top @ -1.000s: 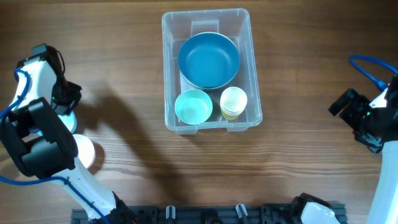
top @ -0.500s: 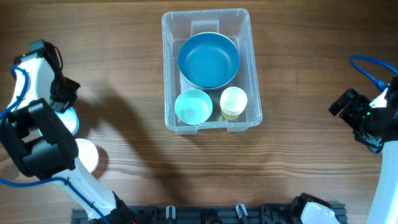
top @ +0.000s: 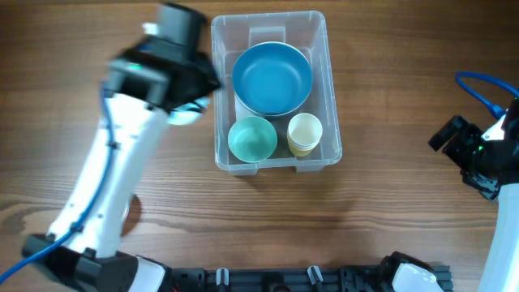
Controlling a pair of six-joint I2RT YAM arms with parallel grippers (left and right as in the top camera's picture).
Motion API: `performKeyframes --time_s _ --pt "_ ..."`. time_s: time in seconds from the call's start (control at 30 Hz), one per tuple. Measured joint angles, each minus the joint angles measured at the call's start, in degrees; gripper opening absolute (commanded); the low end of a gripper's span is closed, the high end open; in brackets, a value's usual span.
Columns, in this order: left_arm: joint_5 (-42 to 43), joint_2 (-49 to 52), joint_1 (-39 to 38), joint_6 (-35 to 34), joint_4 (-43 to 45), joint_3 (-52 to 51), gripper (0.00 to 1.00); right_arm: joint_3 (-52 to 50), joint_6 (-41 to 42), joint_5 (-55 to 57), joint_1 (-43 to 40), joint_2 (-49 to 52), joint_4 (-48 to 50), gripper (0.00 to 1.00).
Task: Pack container
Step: 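Carry the light blue bowl with the left gripper and nest it in the mint bowl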
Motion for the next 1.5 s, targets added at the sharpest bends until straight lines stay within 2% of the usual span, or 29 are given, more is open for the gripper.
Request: performKeyframes --time_s 0.17,0.4,0.47,0.53,0.57,0.63,0.67,0.93,0.97,1.0,1.1,1.37,1.5 --pt "0.2 2.9 -13.6 -4.1 0.2 0.0 0.04 0.0 0.0 0.0 0.0 0.0 0.0 1.0" --pt "0.2 10.1 -18.6 -5.8 0.2 0.0 0.04 0.0 0.0 0.0 0.0 0.0 -0.2 1.0" --pt "0.2 12.0 -18.6 -5.9 0.2 0.0 0.1 0.0 0.0 0.0 0.0 0.0 -0.2 1.0" --pt "0.2 12.8 -18.6 -5.9 0.1 -0.1 0.23 0.0 0.0 0.0 0.0 0.0 -0.2 1.0" --pt "0.2 13.1 -18.6 -6.4 0.1 -0.1 0.37 0.0 0.0 0.0 0.0 0.0 -0.2 1.0" --pt "0.2 13.1 -18.4 -6.3 0.0 -0.1 0.49 0.0 0.0 0.0 0.0 0.0 -0.2 1.0" --pt "0.2 13.1 -18.3 -6.8 0.0 -0.1 0.49 0.0 0.0 0.0 0.0 0.0 -0.2 1.0" --pt "0.2 13.1 -11.9 -6.8 -2.4 -0.1 0.37 0.0 0.0 0.0 0.0 0.0 -0.2 1.0" --pt "0.2 13.1 -11.4 -6.8 -2.4 -0.1 0.32 0.0 0.0 0.0 0.0 0.0 -0.2 1.0" --pt "0.2 13.0 -10.5 -6.8 -2.3 -0.1 0.21 0.0 0.0 0.0 0.0 0.0 -0.2 1.0" --pt "0.7 12.8 -9.7 -6.9 -1.9 -0.1 0.04 0.0 0.0 0.0 0.0 0.0 -0.2 1.0" --pt "2.9 12.7 -14.1 -6.8 -1.9 -0.4 0.04 0.0 -0.2 0.0 0.0 0.0 -0.3 1.0" --pt "4.2 12.6 -14.3 -6.8 1.4 -4.0 0.04 0.0 -0.2 0.0 0.0 0.0 -0.3 1.0"
